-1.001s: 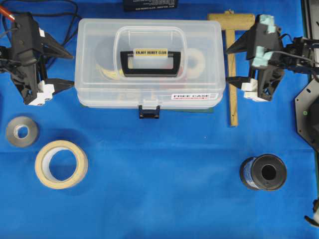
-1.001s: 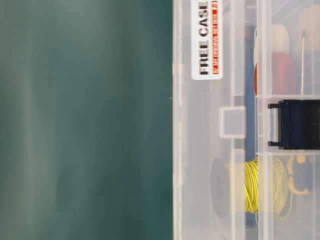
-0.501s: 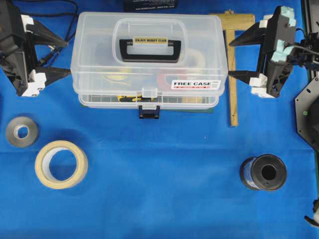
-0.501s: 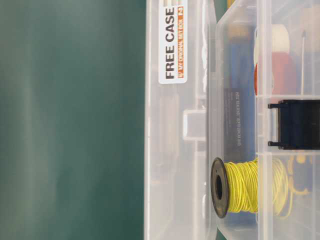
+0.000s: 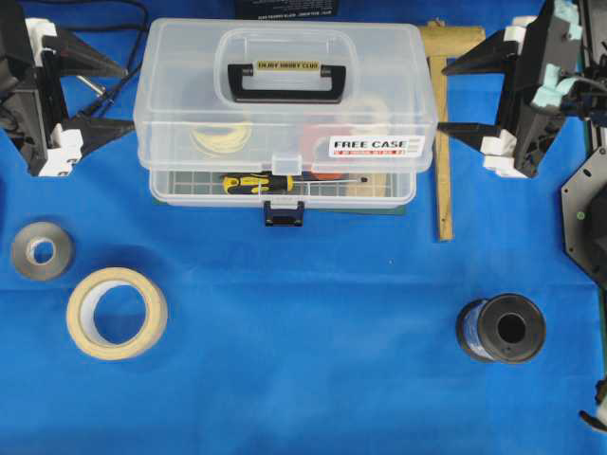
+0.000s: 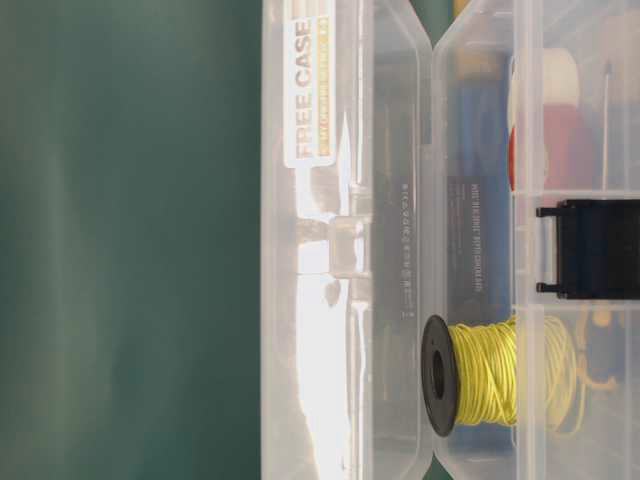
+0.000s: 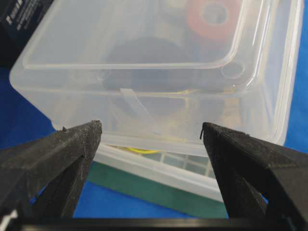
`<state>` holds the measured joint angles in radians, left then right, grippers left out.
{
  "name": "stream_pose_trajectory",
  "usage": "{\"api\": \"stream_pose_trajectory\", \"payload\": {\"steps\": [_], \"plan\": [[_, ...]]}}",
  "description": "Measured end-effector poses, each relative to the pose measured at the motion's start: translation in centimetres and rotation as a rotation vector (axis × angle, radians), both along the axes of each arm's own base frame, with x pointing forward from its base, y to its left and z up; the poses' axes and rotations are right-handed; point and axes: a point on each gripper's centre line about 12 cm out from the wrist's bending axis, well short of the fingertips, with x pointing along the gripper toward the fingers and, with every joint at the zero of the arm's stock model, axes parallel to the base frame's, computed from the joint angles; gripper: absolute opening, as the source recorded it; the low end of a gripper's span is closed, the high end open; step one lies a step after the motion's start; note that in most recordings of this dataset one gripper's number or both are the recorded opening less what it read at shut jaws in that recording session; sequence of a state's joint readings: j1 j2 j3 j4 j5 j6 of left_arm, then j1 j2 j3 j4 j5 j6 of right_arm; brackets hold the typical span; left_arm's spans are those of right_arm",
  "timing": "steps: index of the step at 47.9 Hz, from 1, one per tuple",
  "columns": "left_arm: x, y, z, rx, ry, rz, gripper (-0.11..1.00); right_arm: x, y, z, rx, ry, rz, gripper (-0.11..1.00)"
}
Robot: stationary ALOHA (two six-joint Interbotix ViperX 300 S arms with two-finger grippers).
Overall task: Open the tool box with both arms.
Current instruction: 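Swing the lid back away from the front with both grippers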
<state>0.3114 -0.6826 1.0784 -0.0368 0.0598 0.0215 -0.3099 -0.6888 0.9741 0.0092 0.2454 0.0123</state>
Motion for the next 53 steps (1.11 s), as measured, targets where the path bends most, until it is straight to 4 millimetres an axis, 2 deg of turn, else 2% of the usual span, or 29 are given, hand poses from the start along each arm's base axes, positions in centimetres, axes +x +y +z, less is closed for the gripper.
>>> {"api": "stream_pose_trajectory", "payload": {"steps": [10, 36, 53], "plan": [[-0.3, 0.8, 0.7, 0.018, -0.039, 0.033, 0.92, -0.4, -0.9, 0.9, -0.019, -0.057, -0.039, 0.84], [-1.4, 3.6, 2.1, 0.069, -0.129, 0.156, 0.92, -0.7, -2.7, 1.9, -0.053, -0.139, -0.111, 0.83], [-1.5, 4.6, 2.7, 0.146, -0.163, 0.177, 0.92, -1.3, -4.3, 2.4, -0.071, -0.178, -0.181, 0.84]]}}
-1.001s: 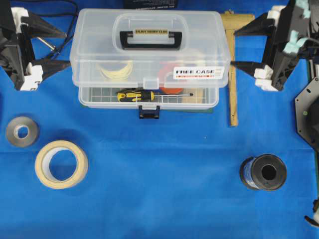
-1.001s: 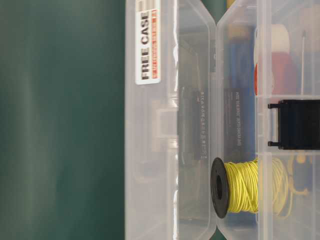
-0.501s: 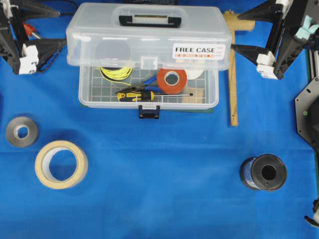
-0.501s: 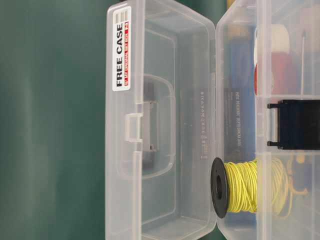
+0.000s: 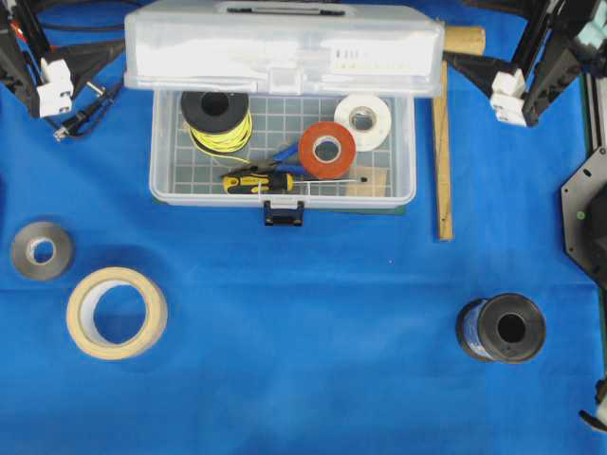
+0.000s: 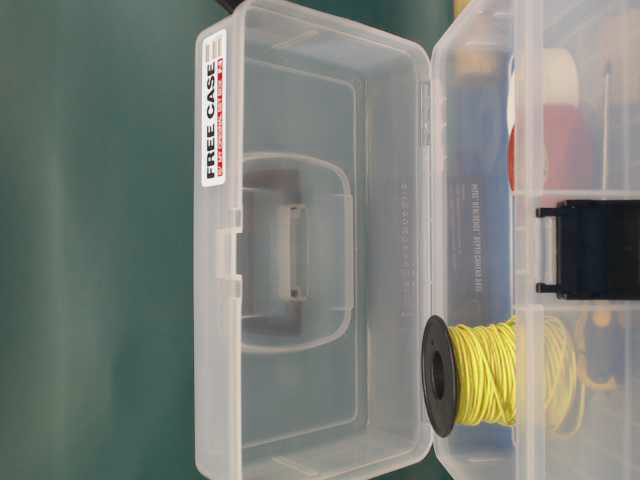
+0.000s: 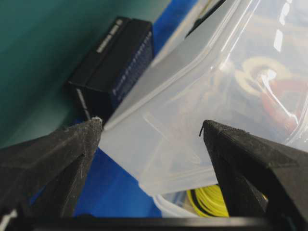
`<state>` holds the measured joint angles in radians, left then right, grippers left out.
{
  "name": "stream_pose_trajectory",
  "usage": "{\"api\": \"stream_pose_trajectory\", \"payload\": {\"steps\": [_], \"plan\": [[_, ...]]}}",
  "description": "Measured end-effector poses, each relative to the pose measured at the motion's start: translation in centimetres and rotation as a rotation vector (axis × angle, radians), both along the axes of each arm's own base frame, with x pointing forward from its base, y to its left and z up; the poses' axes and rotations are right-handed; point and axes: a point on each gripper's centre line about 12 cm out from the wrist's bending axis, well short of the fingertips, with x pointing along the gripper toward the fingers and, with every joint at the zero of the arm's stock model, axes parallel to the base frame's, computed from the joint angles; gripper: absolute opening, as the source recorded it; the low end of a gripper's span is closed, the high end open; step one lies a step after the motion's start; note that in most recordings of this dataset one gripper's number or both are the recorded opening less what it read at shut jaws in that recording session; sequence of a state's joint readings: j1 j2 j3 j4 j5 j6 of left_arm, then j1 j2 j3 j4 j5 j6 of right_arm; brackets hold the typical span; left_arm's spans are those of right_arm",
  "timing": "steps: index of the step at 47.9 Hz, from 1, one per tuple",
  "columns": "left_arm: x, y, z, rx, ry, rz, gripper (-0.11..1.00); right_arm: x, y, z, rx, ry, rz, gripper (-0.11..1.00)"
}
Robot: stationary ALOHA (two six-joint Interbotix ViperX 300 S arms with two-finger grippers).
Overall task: Open the tool box with both arms.
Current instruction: 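Swing the lid back away from the front with both grippers, then release the lid and withdraw both grippers upward and outward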
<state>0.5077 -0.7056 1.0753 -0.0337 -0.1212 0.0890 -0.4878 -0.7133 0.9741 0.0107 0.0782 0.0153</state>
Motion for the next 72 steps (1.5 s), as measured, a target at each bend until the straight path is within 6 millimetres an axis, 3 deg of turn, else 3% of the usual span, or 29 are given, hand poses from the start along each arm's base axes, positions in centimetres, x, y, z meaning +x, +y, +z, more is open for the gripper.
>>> {"api": "stream_pose_trajectory", "payload": {"steps": [29, 49, 72], "plan": [[-0.8, 2.5, 1.8, 0.076, -0.083, 0.1, 0.92, -0.2, -2.9, 0.5, -0.023, -0.052, -0.104, 0.83], [0.2, 5.3, 0.7, 0.051, -0.025, 0.161, 0.92, 0.3, -5.1, 0.2, -0.022, -0.05, -0.161, 0.83], [-0.4, 7.4, 0.0, 0.037, 0.003, 0.23, 0.92, 0.8, -8.1, -0.6, -0.001, -0.018, -0.232, 0.83]]}}
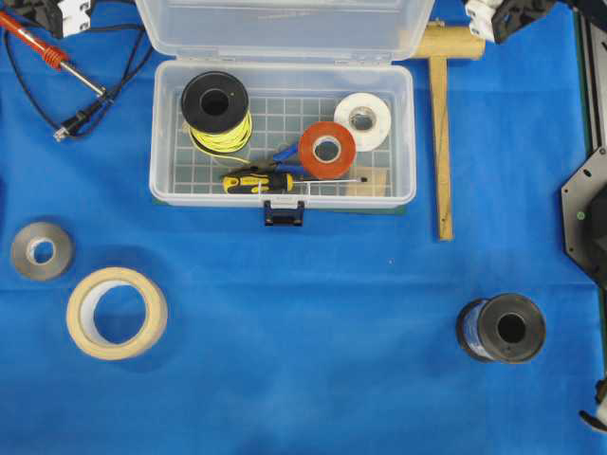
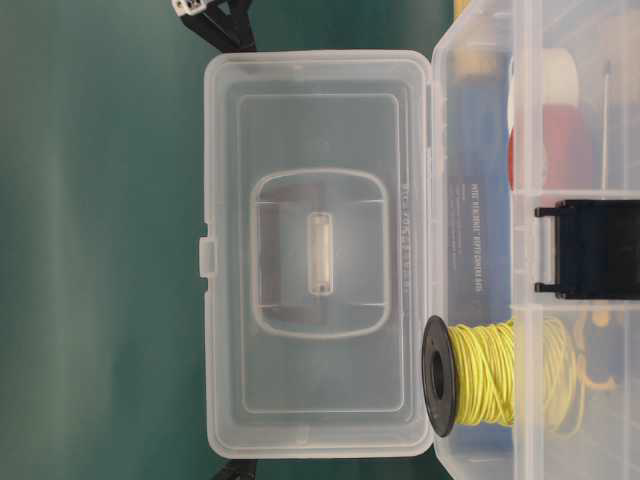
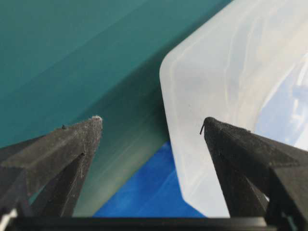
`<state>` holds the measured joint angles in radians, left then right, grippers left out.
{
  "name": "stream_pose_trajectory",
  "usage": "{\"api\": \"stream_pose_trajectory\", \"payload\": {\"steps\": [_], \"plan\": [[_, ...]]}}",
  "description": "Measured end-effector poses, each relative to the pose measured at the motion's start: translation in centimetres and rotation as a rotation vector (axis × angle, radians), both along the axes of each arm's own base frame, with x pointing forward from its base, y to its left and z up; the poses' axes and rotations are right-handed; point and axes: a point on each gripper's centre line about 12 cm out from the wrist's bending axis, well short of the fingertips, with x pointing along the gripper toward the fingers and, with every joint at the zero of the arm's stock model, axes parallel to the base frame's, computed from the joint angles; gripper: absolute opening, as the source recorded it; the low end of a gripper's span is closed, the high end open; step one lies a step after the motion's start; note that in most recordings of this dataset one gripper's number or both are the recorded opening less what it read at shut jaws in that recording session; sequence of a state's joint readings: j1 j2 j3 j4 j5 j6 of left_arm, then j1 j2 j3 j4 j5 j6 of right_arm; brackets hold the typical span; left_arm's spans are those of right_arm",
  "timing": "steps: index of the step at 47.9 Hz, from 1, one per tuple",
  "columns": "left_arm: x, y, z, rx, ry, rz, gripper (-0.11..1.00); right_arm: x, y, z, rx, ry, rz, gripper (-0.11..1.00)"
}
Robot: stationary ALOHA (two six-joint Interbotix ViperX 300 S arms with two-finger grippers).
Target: Open the tool box with both arms.
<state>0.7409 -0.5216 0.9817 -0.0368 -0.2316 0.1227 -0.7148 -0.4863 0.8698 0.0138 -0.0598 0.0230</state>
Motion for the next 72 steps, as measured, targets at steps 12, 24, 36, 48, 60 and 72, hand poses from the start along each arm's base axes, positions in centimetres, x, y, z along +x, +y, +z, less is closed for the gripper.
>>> {"api": "stream_pose_trajectory", "payload": {"steps": [12, 24, 36, 48, 60, 72], "plan": [[0.0, 0.2, -0.2, -0.005, 0.006, 0.006, 0.92, 0.0, -0.3, -0.1, 0.006, 0.005, -0.008, 0.83], [-0.5, 0.2, 0.0, -0.005, 0.007, 0.016, 0.92, -0.8, -0.2, -0.2, 0.029, 0.028, -0.022, 0.83], [-2.4, -0.7, 0.1, -0.006, 0.007, 0.04, 0.92, -3.4, 1.0, 0.0, 0.034, 0.034, -0.056, 0.83], [-3.8, -2.0, 0.6, 0.011, -0.015, 0.044, 0.92, -5.2, 2.5, 0.8, 0.012, 0.006, -0.062, 0.83], [-3.8, -2.1, 0.4, -0.009, -0.015, 0.045, 0.92, -5.0, 2.3, 0.0, 0.039, 0.029, -0.064, 0.83], [-1.8, -5.0, -0.1, -0.045, 0.02, -0.098, 0.92, -2.9, 4.6, -0.2, 0.058, 0.03, 0.054, 0.83]]}}
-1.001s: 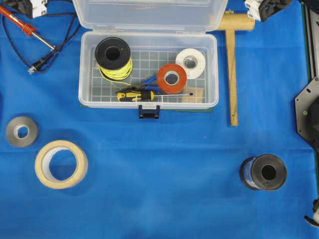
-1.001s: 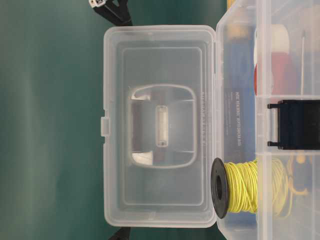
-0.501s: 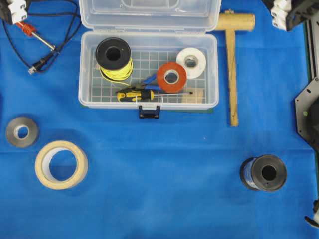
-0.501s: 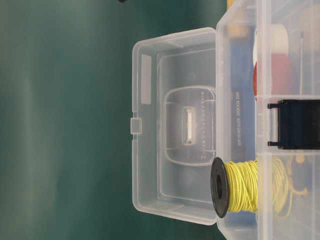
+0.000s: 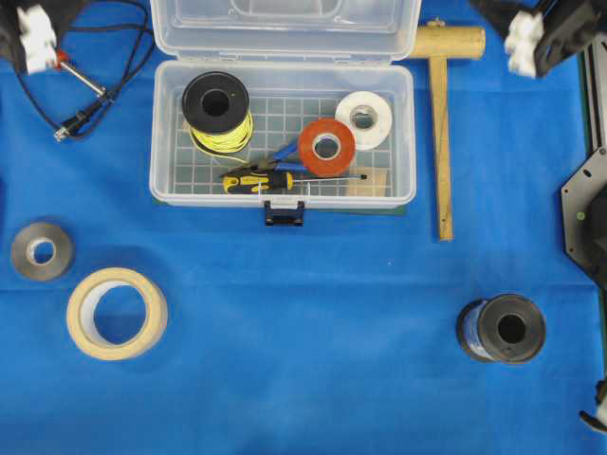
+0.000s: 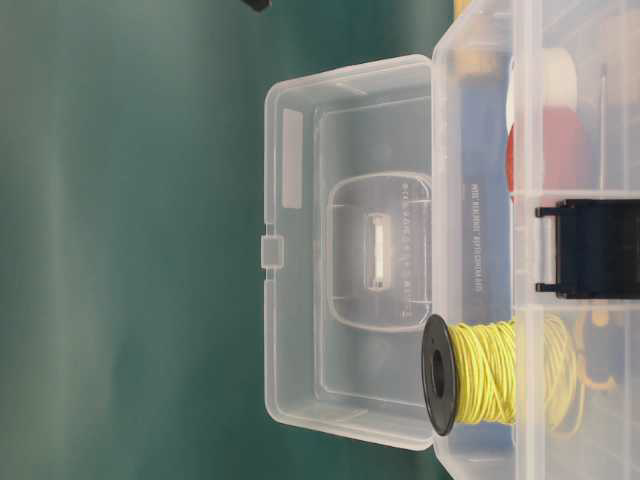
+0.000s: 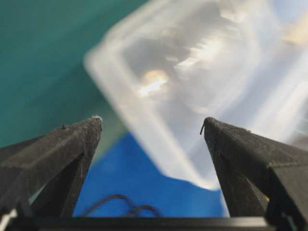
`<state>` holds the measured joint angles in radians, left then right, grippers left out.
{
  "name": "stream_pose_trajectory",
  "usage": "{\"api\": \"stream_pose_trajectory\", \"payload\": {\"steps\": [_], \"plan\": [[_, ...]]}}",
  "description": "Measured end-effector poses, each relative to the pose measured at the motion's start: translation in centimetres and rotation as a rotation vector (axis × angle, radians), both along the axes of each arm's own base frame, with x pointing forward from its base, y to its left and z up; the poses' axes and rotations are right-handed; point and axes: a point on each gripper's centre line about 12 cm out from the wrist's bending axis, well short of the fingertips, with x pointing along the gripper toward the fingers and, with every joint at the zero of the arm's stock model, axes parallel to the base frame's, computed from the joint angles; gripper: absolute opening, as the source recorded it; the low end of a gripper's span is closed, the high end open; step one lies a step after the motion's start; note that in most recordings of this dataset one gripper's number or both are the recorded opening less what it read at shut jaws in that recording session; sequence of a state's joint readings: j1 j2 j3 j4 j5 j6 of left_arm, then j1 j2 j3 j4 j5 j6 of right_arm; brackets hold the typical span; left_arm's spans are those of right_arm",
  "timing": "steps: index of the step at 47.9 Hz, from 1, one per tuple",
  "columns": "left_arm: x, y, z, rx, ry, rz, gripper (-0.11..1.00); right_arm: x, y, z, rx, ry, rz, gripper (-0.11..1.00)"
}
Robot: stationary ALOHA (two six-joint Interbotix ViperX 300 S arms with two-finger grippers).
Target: Open the tool box with both arms.
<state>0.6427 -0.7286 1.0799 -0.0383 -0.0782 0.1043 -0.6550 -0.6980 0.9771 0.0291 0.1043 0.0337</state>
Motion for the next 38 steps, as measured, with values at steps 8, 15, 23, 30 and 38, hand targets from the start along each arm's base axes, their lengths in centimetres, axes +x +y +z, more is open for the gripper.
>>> {"api": "stream_pose_trajectory", "payload": {"steps": [8, 15, 23, 30, 38], "plan": [[1.9, -3.6, -0.3, -0.013, 0.021, -0.171, 0.92, 2.2, 3.6, -0.2, 0.013, 0.014, 0.167, 0.83], [3.3, -7.1, -0.5, -0.018, 0.034, -0.33, 0.92, 3.6, 7.1, -0.5, 0.021, 0.036, 0.318, 0.83], [4.1, -10.3, -0.6, -0.018, 0.039, -0.468, 0.92, 4.4, 10.5, -0.9, 0.033, 0.07, 0.461, 0.83], [4.1, -11.5, -1.1, -0.022, 0.053, -0.521, 0.92, 4.4, 11.4, -1.2, 0.044, 0.096, 0.498, 0.83], [3.3, -11.7, -1.5, -0.027, 0.064, -0.525, 0.92, 3.6, 11.5, -1.2, 0.045, 0.112, 0.5, 0.83]]}}
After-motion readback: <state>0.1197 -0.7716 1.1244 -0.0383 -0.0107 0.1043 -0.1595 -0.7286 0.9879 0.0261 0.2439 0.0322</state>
